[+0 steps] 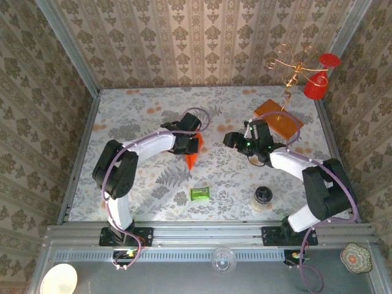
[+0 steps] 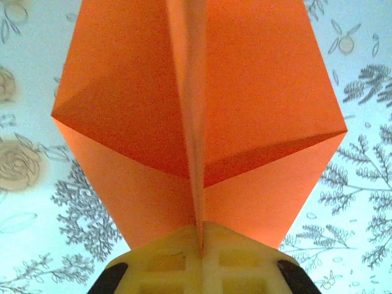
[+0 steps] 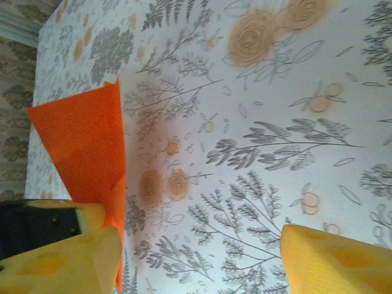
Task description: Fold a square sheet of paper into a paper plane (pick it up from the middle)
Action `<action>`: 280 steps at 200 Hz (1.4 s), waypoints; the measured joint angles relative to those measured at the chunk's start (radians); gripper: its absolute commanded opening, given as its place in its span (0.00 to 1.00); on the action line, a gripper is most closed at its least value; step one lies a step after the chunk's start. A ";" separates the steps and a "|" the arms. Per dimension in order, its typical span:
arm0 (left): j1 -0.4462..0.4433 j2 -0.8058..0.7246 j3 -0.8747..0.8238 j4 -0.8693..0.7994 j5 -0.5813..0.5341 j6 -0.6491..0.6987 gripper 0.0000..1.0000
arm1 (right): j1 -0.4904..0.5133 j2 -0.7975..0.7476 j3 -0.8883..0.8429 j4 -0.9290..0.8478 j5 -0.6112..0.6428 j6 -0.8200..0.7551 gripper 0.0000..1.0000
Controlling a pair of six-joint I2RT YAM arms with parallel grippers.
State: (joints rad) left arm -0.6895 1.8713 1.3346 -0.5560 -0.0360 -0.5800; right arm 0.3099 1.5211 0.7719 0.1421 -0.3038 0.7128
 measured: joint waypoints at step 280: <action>0.044 0.411 0.481 -0.151 -0.056 0.055 0.47 | -0.039 -0.057 -0.033 -0.038 0.068 -0.004 0.71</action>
State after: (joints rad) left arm -0.6453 2.2826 1.8153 -0.7074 -0.0921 -0.5247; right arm 0.2707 1.4639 0.7387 0.1040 -0.2356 0.7090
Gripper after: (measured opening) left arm 0.451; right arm 0.710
